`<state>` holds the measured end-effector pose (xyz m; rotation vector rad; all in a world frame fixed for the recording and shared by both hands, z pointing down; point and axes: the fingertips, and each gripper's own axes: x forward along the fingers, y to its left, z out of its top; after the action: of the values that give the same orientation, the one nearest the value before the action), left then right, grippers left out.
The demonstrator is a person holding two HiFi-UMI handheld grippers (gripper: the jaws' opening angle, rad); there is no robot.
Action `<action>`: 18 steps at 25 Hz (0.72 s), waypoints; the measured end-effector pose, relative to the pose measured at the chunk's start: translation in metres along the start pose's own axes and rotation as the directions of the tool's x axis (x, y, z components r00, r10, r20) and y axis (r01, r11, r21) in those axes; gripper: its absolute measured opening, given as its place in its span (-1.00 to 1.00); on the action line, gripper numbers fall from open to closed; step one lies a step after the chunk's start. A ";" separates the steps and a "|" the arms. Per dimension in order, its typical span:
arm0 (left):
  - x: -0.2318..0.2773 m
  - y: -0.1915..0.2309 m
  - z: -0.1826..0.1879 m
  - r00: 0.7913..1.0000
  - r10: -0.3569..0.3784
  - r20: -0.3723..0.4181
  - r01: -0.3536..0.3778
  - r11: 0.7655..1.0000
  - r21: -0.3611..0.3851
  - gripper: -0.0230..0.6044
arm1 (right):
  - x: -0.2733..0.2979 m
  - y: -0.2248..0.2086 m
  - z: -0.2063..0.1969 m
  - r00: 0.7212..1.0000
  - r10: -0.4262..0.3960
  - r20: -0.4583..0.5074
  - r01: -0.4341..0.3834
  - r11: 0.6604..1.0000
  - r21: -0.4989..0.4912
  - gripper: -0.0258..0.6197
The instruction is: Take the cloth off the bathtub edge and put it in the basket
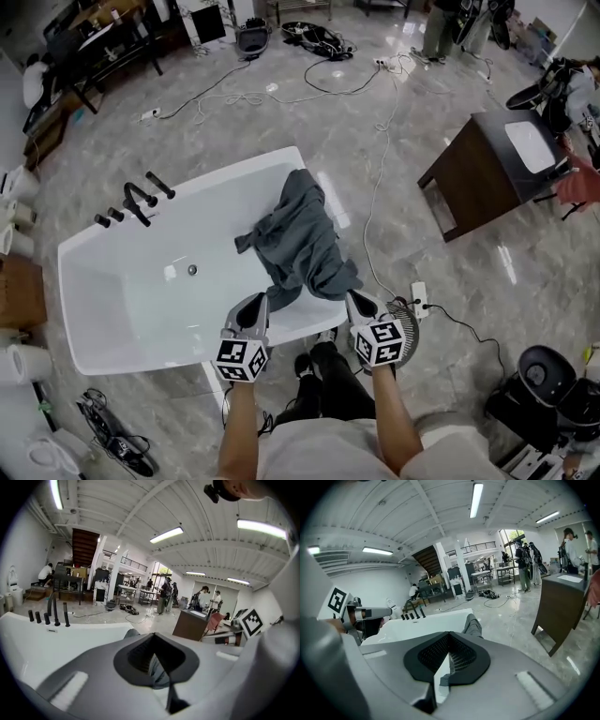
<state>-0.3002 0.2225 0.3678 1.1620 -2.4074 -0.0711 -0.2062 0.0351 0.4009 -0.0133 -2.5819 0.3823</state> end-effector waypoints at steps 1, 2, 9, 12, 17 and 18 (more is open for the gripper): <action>0.014 0.003 -0.001 1.000 -0.003 -0.012 0.003 1.000 0.013 -0.74 | 0.010 -0.005 0.005 1.000 -0.004 -0.004 0.004 1.000 -0.017 -0.92; 0.032 0.005 0.000 1.000 -0.013 -0.018 0.013 1.000 0.023 -0.74 | 0.021 -0.012 0.013 1.000 -0.008 -0.008 0.007 0.999 -0.053 -0.92; 0.157 0.017 -0.012 0.987 -0.095 -0.131 0.112 0.986 0.126 -0.74 | 0.100 -0.077 0.032 0.999 -0.003 -0.033 -0.002 0.989 -0.145 -0.92; 0.205 0.030 -0.036 0.978 -0.108 -0.181 0.131 0.985 0.116 -0.74 | 0.131 -0.102 0.009 0.998 -0.009 -0.068 0.000 0.991 -0.134 -0.91; 0.268 0.051 -0.103 0.946 -0.125 -0.300 0.151 0.986 0.066 -0.74 | 0.177 -0.124 -0.060 0.986 0.008 -0.166 -0.024 0.995 -0.095 -0.90; 0.280 0.056 -0.118 0.939 -0.127 -0.321 0.150 0.987 0.049 -0.73 | 0.186 -0.127 -0.074 0.983 0.016 -0.185 -0.034 0.995 -0.096 -0.90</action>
<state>-0.4404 0.0659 0.5942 1.2689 -2.0603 0.1501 -0.3210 -0.0512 0.5895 -0.1117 -2.4165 0.2493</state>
